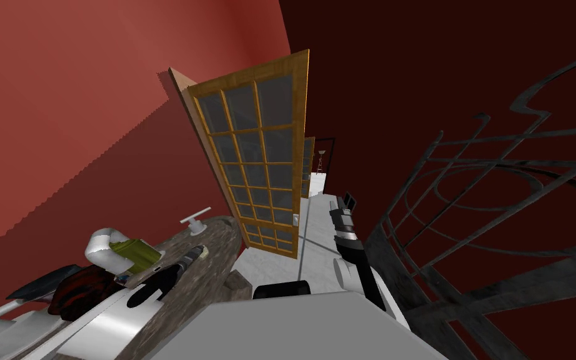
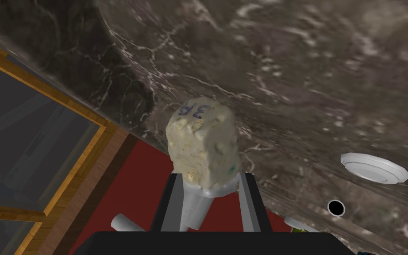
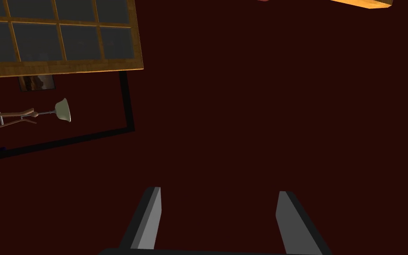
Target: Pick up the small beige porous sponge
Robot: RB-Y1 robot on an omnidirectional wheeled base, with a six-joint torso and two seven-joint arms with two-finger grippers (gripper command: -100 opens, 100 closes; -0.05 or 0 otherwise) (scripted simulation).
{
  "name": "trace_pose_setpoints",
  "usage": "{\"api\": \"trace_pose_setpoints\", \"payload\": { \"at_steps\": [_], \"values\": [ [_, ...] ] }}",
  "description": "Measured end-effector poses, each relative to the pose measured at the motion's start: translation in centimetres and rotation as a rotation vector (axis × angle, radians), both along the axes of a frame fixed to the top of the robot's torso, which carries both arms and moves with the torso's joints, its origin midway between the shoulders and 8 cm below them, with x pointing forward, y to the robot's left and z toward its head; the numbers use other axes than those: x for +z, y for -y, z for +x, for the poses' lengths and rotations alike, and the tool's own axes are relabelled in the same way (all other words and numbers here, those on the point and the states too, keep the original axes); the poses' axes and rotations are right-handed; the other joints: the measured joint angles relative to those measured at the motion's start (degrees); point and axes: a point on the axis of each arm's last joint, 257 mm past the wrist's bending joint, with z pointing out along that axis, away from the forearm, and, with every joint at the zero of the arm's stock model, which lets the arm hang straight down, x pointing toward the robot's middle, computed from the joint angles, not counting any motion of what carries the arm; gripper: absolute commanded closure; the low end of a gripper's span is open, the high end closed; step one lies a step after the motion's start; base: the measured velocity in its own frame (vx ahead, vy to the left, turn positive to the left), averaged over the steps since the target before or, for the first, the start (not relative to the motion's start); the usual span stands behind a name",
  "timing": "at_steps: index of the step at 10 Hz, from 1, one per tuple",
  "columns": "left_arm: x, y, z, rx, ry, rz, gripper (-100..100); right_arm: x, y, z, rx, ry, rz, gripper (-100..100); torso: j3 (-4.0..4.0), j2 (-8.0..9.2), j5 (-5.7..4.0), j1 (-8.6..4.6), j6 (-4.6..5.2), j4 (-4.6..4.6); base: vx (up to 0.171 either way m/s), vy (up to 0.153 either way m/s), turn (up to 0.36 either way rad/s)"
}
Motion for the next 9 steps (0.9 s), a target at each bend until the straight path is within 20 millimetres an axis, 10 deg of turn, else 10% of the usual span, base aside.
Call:
{"api": "trace_pose_setpoints", "payload": {
  "at_steps": [8, 9],
  "values": [
    [0.3, 5.1, -5.1, -0.095, -0.063, -0.073, 100, 0.0, 0.0, 0.0, 0.0, 0.0, 0.0, 0, 0.29, 0.49, 0.07, 0.35, -0.1, 0.11, 0.048, -0.027, 0.032],
    [0.3, 5.2, -5.2, -0.096, -0.064, -0.073, 0, 0.0, 0.0, 0.0, 0.0, 0.0, 0.0, 0, 0.28, 0.47, 0.08, 0.36, -0.08, 0.11, 0.0, 0.0, 0.0]
  ]
}}
